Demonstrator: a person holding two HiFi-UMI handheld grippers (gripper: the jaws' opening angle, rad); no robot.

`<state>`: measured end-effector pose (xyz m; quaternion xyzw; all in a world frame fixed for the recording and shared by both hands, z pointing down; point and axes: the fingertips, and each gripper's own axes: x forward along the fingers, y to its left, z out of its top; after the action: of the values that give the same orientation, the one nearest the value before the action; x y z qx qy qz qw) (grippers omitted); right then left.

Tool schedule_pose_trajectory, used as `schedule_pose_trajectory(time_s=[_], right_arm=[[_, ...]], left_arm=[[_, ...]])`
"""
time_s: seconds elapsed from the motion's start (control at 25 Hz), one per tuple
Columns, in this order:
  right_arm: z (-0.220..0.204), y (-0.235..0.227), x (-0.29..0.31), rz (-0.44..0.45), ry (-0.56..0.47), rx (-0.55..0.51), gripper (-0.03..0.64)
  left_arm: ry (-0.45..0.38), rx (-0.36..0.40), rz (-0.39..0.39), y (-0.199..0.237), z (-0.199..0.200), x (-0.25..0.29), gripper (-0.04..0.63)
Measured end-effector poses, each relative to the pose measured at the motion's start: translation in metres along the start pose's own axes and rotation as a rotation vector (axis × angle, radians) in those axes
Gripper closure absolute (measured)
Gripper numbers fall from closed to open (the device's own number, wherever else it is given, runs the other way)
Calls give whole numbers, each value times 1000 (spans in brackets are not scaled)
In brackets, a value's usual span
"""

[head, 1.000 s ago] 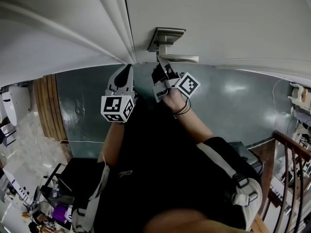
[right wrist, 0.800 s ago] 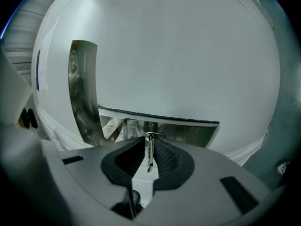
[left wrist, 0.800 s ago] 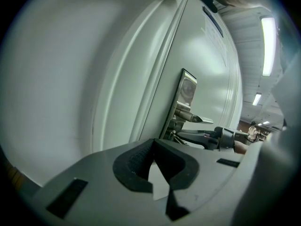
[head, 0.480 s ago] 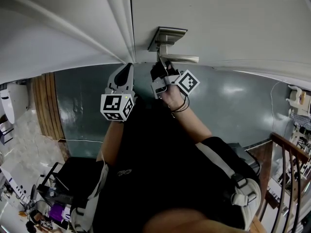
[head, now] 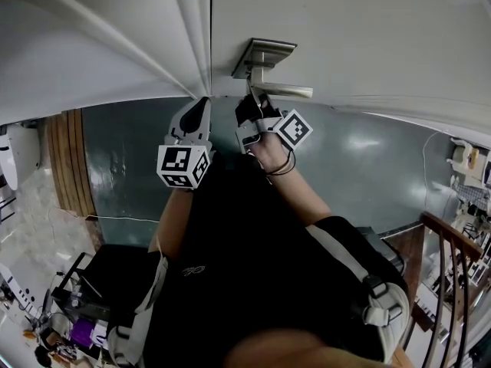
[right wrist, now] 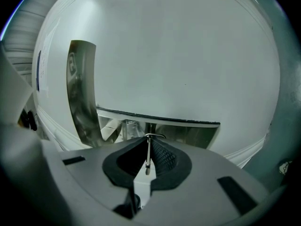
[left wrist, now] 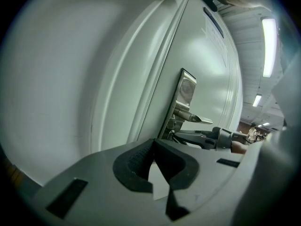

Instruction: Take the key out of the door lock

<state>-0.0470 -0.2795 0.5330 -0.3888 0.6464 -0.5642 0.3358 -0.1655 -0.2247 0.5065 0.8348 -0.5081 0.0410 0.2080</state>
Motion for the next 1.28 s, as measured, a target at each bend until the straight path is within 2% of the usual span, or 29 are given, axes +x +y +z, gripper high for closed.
schedule_pose_trajectory(time_s=[0.48,1.28], right_arm=[[1,0,-1,10,-30,18,588],[-5,0,-7,5,-22,33,588]], left_arm=[[-2,-4,-2,-2,-1,1,572],[0,-15,0,-3,0,12,572]])
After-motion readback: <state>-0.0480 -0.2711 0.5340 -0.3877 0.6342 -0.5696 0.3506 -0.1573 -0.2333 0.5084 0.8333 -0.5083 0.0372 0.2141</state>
